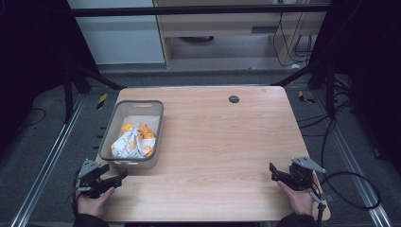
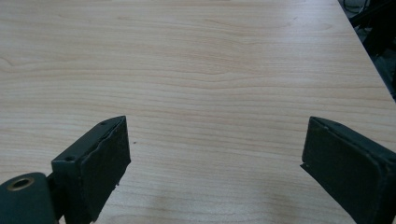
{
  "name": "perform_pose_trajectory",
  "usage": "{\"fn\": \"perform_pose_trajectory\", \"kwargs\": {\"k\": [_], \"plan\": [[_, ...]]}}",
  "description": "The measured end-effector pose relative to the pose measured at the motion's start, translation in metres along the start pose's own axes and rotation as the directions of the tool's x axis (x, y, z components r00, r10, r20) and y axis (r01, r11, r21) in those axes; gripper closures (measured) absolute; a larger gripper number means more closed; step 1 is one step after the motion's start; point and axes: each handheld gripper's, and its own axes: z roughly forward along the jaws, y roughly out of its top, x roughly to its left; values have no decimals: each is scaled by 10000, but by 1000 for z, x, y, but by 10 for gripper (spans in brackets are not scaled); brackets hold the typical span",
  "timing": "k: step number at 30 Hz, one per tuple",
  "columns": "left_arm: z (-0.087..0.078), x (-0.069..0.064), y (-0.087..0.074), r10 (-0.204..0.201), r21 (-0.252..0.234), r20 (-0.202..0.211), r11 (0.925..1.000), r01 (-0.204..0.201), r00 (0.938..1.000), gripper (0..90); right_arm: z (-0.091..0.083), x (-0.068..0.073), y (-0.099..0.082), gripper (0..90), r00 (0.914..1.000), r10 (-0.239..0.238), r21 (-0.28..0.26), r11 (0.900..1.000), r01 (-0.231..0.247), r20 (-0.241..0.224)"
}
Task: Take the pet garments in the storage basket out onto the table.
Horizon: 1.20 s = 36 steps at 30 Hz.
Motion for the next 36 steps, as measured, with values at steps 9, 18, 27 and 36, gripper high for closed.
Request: {"fn": "perform_pose_trajectory", "kwargs": {"k": [9,18,27,36], "plan": [[-10,2,3,-102,-555,-268,9984,87,9996,218,4,5,-4,68,9981,-537,-203,9983,544,300],[-11,1,5,-66,-562,-223,9984,53,9997,221,5,4,-6,69,9987,-442,-251,9987,448,269],[-15,1,10,-144,-922,-140,9957,131,9998,215,4,5,-6,73,9986,-505,-265,9984,509,151],[-22,1,17,-132,-1170,4,9930,132,9999,208,5,5,-6,75,9985,-537,-238,9983,539,83]]}}
